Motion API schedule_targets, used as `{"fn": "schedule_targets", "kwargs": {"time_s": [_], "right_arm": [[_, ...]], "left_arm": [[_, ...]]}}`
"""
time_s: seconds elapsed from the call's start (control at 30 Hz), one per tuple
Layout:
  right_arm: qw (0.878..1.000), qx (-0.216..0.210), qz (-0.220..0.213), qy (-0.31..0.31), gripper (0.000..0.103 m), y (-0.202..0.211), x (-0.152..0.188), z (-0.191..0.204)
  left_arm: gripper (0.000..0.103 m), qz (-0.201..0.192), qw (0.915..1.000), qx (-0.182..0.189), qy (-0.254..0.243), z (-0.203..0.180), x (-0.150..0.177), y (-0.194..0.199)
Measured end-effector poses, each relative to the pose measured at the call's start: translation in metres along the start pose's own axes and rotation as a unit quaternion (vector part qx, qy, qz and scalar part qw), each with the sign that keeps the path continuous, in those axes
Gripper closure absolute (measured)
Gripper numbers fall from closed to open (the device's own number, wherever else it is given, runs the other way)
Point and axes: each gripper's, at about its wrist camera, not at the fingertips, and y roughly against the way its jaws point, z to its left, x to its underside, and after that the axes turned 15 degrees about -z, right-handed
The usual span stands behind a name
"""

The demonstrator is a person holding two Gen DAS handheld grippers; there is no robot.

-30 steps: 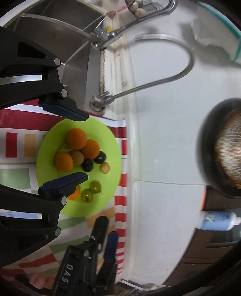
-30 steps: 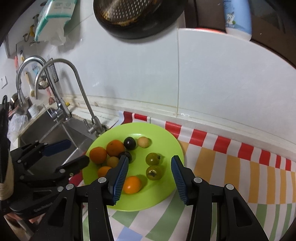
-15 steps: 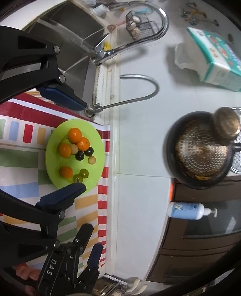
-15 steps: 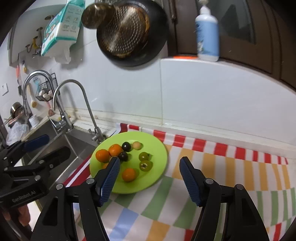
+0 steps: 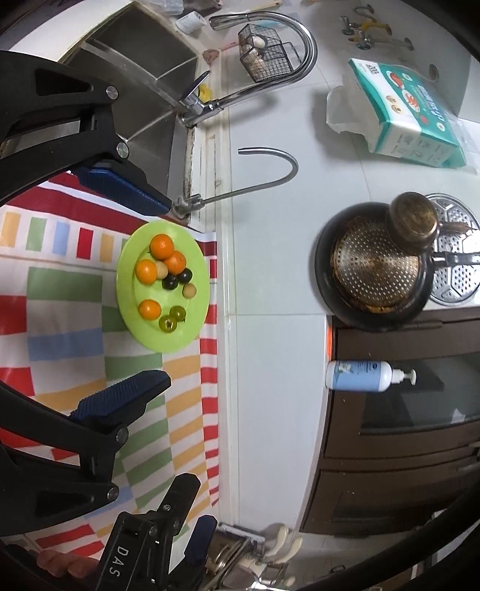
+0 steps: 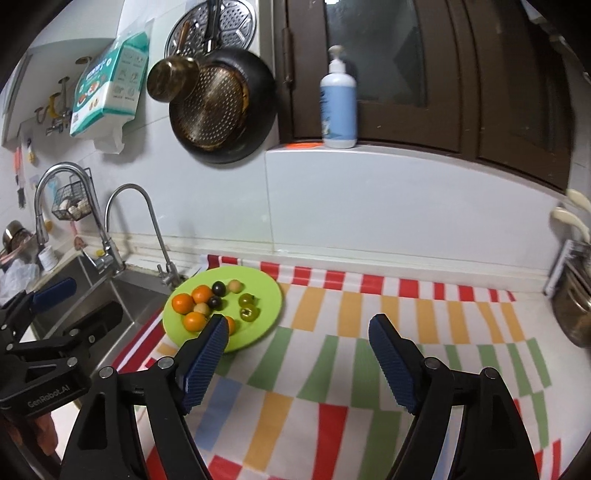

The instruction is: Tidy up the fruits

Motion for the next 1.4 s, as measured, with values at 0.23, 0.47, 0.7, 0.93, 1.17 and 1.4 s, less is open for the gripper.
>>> {"fn": "schedule_targets", "kwargs": {"time_s": [0.23, 0.47, 0.7, 0.93, 1.17, 1.4], "right_arm": [[1.0, 0.011, -0.005, -0.008, 0.024, 0.032, 0.002, -0.001], [1.0, 0.011, -0.005, -0.016, 0.024, 0.054, 0.007, 0.001], [1.0, 0.02, -0.01, -0.015, 0.024, 0.07, 0.01, 0.0], [0.999, 0.028, -0.013, -0.019, 0.024, 0.083, 0.012, -0.003], [0.999, 0.035, -0.018, -0.022, 0.024, 0.092, 0.013, -0.007], [0.999, 0.039, -0.021, -0.023, 0.024, 0.096, 0.012, -0.01]], "left_arm": [[0.014, -0.005, 1.0, 0.005, -0.002, -0.007, -0.001, 0.026], [0.012, -0.008, 0.9999, 0.009, -0.01, -0.01, 0.0, 0.044], [0.01, -0.01, 0.9997, 0.013, -0.018, -0.014, 0.001, 0.056], [0.009, -0.015, 0.9994, 0.02, -0.023, -0.018, -0.001, 0.066], [0.004, -0.02, 0.9992, 0.024, -0.025, -0.022, -0.003, 0.071], [0.0, -0.024, 0.999, 0.026, -0.027, -0.026, -0.005, 0.074]]}}
